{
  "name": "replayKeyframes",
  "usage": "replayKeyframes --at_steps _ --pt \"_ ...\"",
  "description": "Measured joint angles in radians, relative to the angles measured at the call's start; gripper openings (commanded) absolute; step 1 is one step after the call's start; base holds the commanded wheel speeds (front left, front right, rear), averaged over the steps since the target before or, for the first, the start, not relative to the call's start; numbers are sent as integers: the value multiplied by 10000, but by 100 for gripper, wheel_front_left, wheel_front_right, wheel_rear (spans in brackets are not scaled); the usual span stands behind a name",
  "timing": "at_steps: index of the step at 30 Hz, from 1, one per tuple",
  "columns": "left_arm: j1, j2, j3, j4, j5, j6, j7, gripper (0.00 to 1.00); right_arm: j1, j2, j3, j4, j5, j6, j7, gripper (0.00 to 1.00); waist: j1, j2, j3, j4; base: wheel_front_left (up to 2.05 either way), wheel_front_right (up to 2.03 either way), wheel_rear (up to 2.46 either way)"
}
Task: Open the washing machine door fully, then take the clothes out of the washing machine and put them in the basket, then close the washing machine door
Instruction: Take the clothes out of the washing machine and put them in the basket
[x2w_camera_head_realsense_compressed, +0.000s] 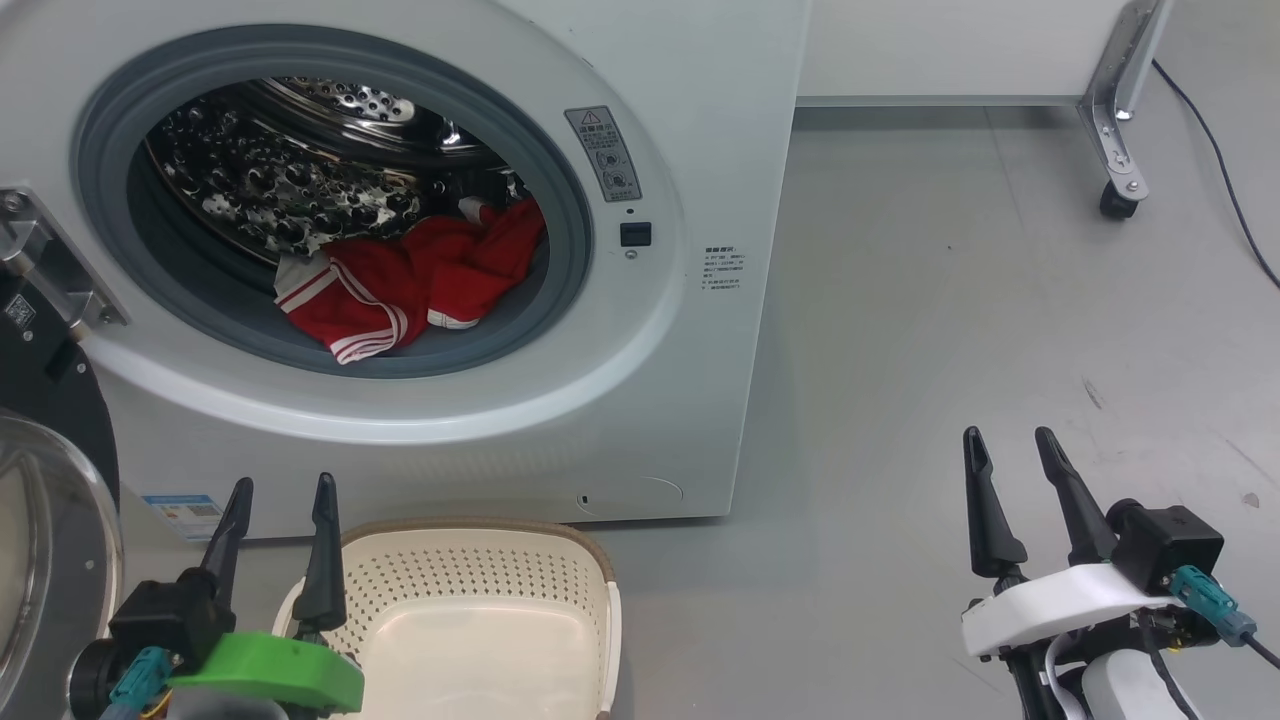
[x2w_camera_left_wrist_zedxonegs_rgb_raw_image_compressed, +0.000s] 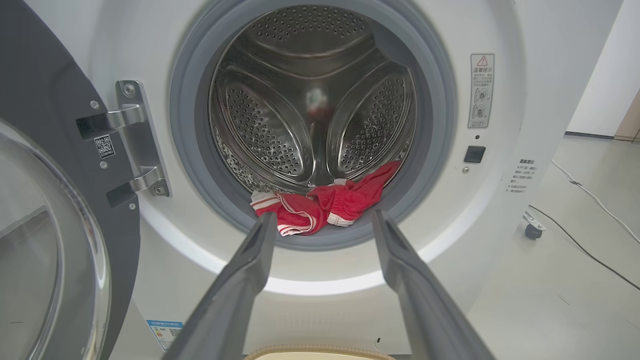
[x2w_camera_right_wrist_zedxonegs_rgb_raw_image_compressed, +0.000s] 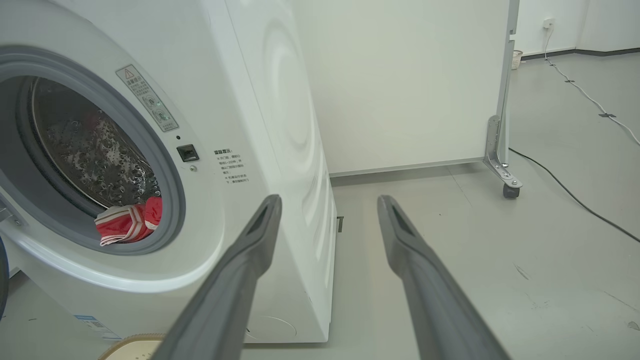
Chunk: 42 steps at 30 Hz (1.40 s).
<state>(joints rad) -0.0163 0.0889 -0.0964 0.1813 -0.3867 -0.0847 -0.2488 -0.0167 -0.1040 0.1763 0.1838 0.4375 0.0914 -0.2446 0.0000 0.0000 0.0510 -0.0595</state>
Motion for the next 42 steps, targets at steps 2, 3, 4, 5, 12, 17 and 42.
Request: replayKeyframes --at_steps 2,3,4,5,12,17,42 --pt "0 0 -2 8 0 0 0 100 0 6 0 4 0 2 0 100 0 0 0 -3 0 0 0" --pt "0 0 -4 12 0 2 0 100 0 8 -2 4 0 2 0 100 0 0 0 -5 0 0 0" --pt "0 0 -8 15 0 2 0 100 0 12 -4 8 -2 4 0 100 0 0 0 -6 0 0 0" --pt "0 0 -13 23 0 2 0 100 0 13 -12 12 -10 35 0 100 0 0 -1 -9 0 0 0" --pt "0 0 -13 46 0 2 0 100 0 17 -33 23 -12 35 0 100 0 0 -13 -15 0 0 0" --pt "0 0 -13 54 0 2 0 100 0 21 -35 33 -25 40 0 100 0 0 -26 -19 0 0 0" --pt "-3 15 86 -198 -17 105 48 100 -13 94 69 -94 -90 46 0 100 0 0 446 -230 0 0 0"
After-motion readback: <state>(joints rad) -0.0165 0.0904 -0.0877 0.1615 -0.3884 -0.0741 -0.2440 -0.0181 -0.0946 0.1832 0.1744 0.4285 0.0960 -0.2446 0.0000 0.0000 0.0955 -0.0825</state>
